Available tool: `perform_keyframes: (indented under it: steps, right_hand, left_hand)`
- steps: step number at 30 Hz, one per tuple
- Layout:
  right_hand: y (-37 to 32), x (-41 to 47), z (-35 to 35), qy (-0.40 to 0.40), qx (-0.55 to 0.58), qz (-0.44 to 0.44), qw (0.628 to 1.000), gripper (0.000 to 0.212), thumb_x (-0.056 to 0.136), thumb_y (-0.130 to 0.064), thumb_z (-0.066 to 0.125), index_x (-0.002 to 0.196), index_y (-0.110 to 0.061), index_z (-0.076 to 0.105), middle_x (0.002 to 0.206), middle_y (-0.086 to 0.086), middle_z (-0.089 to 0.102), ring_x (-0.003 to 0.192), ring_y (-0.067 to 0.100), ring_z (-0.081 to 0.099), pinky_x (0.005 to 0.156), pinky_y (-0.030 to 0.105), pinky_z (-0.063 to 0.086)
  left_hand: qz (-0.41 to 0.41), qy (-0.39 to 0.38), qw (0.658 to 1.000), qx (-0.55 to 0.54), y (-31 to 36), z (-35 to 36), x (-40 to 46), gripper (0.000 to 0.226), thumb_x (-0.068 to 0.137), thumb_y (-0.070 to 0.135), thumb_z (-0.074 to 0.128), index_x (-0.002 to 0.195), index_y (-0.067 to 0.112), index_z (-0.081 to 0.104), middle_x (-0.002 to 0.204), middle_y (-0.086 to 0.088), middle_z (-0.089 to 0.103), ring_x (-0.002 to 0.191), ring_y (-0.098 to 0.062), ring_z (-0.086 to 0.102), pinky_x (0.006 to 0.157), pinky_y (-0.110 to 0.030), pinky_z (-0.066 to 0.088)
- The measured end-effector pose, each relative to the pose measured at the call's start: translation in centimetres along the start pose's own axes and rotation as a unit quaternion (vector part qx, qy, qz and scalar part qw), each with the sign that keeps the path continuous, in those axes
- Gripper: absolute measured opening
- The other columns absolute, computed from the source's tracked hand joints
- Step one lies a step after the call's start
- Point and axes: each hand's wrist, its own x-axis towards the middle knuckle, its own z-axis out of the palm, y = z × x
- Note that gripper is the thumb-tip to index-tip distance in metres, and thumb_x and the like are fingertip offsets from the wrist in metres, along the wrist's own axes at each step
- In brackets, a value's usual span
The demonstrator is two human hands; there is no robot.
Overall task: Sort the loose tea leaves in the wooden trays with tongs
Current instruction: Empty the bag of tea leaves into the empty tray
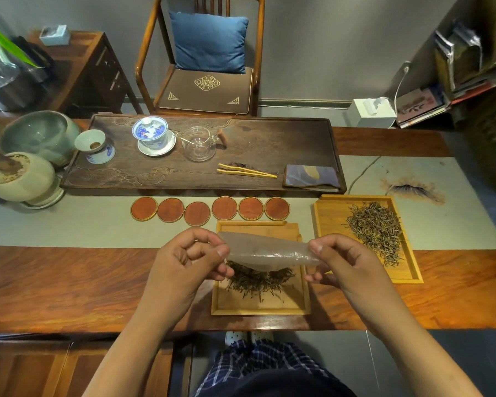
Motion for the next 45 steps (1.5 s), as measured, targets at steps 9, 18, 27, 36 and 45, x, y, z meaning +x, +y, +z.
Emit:
perform_keyframes:
  steps: [9, 18, 27, 36, 45]
  right_hand:
    - [-0.4, -0.1, 0.1, -0.008, -0.004, -0.004, 1.0, 0.045, 0.066, -0.04, 0.067, 0.089, -0.001, 0.068, 0.079, 0.014, 0.06, 0.056, 0.015, 0.057, 0.061, 0.026, 0.057]
    - [-0.5, 0.1, -0.2, -0.039, 0.039, -0.004, 0.998, 0.043, 0.065, -0.04, 0.07, 0.09, -0.005, 0.071, 0.074, 0.006, 0.068, 0.061, 0.013, 0.062, 0.06, 0.022, 0.054]
    - [-0.6, -0.4, -1.3, -0.117, 0.069, -0.072, 0.988, 0.019, 0.067, -0.027, 0.076, 0.083, -0.018, 0.074, 0.082, 0.0, 0.069, 0.077, 0.013, 0.065, 0.064, 0.022, 0.054]
    - [-0.2, -1.3, -4.8, -0.159, 0.088, -0.008, 0.983, 0.034, 0.083, -0.04, 0.065, 0.103, -0.013, 0.057, 0.091, 0.018, 0.064, 0.075, 0.026, 0.064, 0.062, 0.029, 0.054]
    - [1.8, 1.9, -1.2, -0.099, 0.068, 0.137, 0.983, 0.055, 0.081, -0.059, 0.048, 0.111, -0.017, 0.068, 0.106, 0.013, 0.071, 0.097, 0.03, 0.068, 0.08, 0.039, 0.053]
  left_hand:
    - [0.009, -0.016, 1.0, -0.007, 0.0, -0.5, 0.2, 0.029, 0.07, 0.034, 0.067, 0.081, 0.009, 0.061, 0.055, -0.008, 0.064, 0.056, -0.022, 0.068, 0.052, -0.021, 0.054]
    - [-0.224, 0.0, 0.972, 0.071, -2.3, -2.3, 1.5, 0.062, 0.072, 0.068, 0.045, 0.099, 0.017, 0.068, 0.076, -0.016, 0.071, 0.07, -0.034, 0.07, 0.05, -0.029, 0.056]
    - [-0.177, -0.042, 0.973, 0.145, -3.1, -0.9, 1.8, 0.017, 0.09, 0.032, 0.059, 0.092, 0.024, 0.074, 0.094, -0.002, 0.074, 0.089, -0.016, 0.069, 0.076, -0.026, 0.05]
    - [-0.061, -0.07, 0.995, 0.03, 0.1, -0.6, 1.8, 0.026, 0.075, 0.021, 0.075, 0.1, 0.027, 0.07, 0.087, -0.016, 0.069, 0.073, -0.016, 0.064, 0.066, -0.023, 0.053]
    - [-0.002, -0.087, 0.992, 0.094, -1.5, -1.0, 2.2, 0.04, 0.076, 0.014, 0.078, 0.109, 0.033, 0.065, 0.086, -0.012, 0.072, 0.061, -0.018, 0.061, 0.063, -0.026, 0.054]
